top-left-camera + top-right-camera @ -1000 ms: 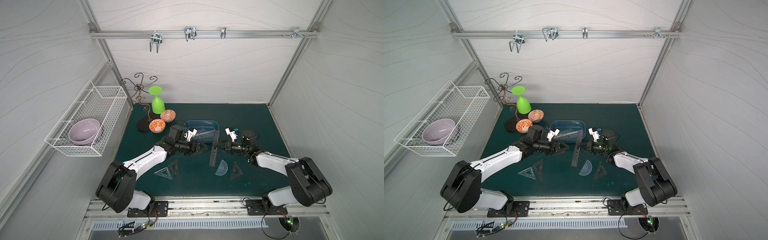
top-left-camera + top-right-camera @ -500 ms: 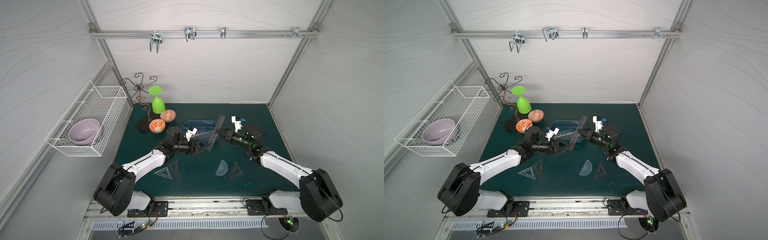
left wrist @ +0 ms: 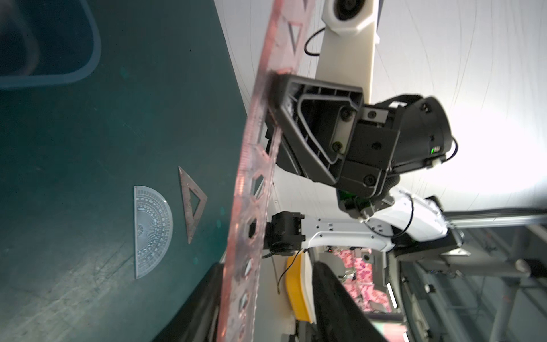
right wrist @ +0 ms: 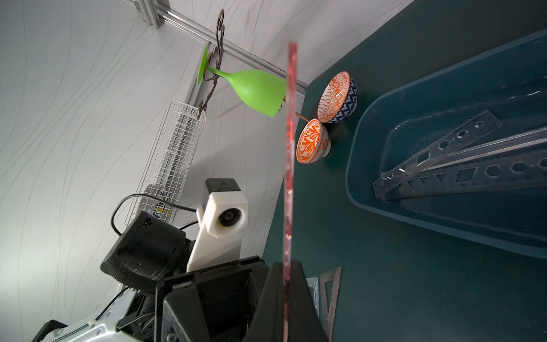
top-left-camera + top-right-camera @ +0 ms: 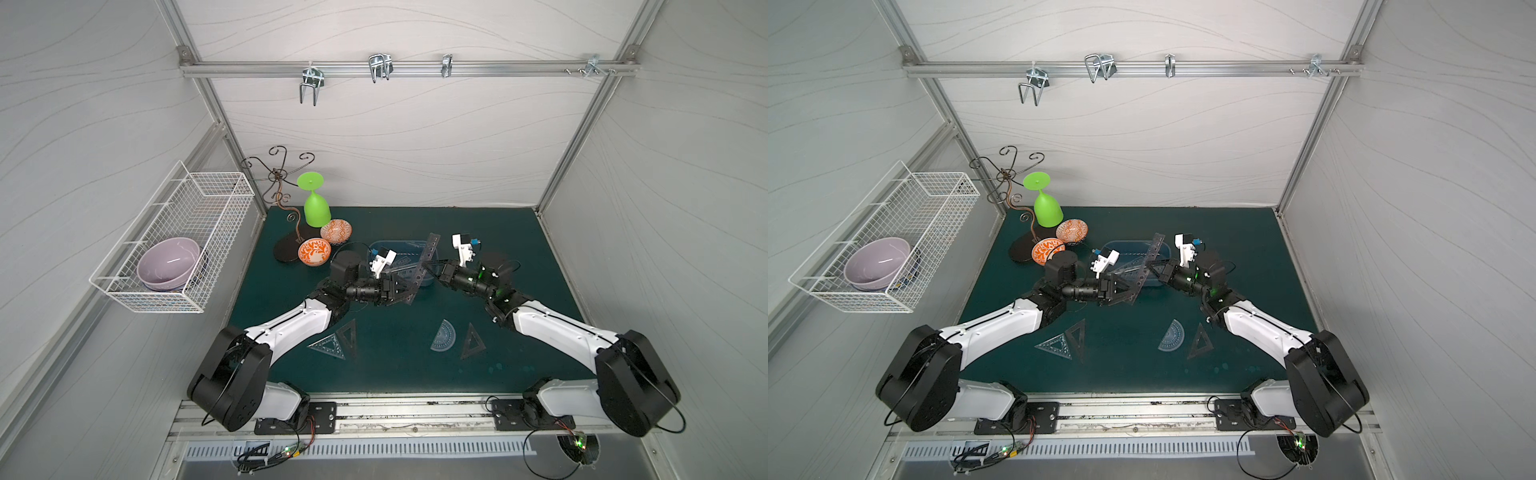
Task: Put the scattered rulers into the storage box
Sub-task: Pick up the ruler from the center of the board.
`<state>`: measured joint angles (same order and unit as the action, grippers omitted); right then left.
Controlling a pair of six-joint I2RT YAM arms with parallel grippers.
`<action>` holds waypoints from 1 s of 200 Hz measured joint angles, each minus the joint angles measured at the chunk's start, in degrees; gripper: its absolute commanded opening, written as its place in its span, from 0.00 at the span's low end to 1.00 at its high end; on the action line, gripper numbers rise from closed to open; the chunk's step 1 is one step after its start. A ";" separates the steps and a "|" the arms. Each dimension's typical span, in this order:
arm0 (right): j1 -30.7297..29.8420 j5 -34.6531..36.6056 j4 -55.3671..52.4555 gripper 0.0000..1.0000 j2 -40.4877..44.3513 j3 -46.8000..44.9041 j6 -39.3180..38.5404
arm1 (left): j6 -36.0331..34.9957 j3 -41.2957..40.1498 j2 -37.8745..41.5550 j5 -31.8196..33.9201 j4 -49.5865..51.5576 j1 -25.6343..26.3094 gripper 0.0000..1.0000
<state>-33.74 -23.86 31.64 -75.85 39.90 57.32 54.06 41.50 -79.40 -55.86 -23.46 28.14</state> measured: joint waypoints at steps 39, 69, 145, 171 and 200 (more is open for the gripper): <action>-0.66 0.46 0.02 0.00 -0.46 0.37 0.17 | -0.15 -0.42 0.02 -0.17 0.61 -0.13 0.00; -0.63 -0.20 -0.63 0.13 -0.66 0.74 -0.22 | -1.70 -0.35 1.09 0.17 4.02 -0.26 0.00; 14.47 -24.20 -2.67 0.51 -12.76 12.37 -3.65 | -11.65 2.89 5.51 -4.59 17.57 -1.03 0.00; 16.52 -30.88 -1.84 0.51 -14.80 14.40 -2.43 | -13.75 3.63 5.86 -5.90 19.78 -1.62 0.00; 16.48 -35.54 1.07 0.50 -15.15 14.40 0.46 | -14.82 3.67 5.86 -6.51 20.72 -2.58 0.00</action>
<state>-17.26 -59.40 32.71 -91.00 54.30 57.78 39.24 45.17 -73.54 -62.37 -2.74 25.56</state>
